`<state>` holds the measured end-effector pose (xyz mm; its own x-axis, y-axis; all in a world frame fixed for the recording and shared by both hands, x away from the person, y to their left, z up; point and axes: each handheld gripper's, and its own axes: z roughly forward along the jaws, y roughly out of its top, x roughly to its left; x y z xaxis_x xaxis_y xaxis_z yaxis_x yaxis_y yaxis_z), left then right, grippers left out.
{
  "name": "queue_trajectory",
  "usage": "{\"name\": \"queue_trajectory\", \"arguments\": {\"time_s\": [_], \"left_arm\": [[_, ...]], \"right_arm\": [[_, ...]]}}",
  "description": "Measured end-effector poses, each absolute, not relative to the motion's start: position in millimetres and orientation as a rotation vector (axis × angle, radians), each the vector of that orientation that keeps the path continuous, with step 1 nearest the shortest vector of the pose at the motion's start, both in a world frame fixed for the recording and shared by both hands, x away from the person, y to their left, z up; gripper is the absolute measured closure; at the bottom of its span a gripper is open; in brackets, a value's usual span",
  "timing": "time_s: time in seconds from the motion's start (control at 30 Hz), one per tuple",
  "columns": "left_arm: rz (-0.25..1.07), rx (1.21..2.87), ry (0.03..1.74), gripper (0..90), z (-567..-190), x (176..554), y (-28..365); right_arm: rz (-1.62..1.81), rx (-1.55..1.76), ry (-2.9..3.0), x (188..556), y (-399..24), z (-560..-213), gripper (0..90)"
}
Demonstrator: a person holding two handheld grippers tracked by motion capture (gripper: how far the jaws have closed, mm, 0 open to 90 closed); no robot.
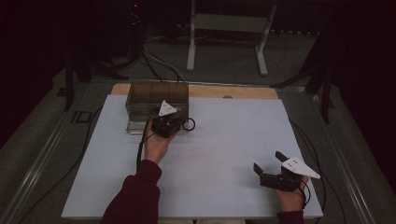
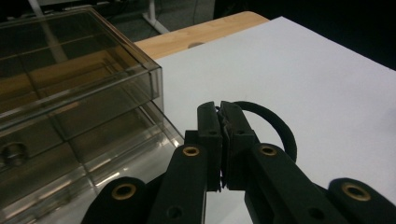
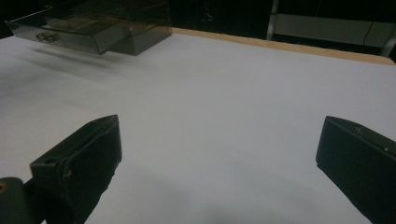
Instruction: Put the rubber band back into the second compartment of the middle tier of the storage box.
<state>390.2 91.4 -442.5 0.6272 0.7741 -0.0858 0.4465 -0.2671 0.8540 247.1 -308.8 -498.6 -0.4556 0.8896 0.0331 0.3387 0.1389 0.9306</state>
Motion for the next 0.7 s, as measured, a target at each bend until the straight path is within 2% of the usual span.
{"name": "queue_trajectory", "arguments": {"time_s": [0.7], "left_arm": [[0.493,1.88,1.035,88.9,-434.7,399.9,113.7]], "right_arm": [[1.307,1.175,1.871,247.1,-309.3,-498.5,0.8]]}}
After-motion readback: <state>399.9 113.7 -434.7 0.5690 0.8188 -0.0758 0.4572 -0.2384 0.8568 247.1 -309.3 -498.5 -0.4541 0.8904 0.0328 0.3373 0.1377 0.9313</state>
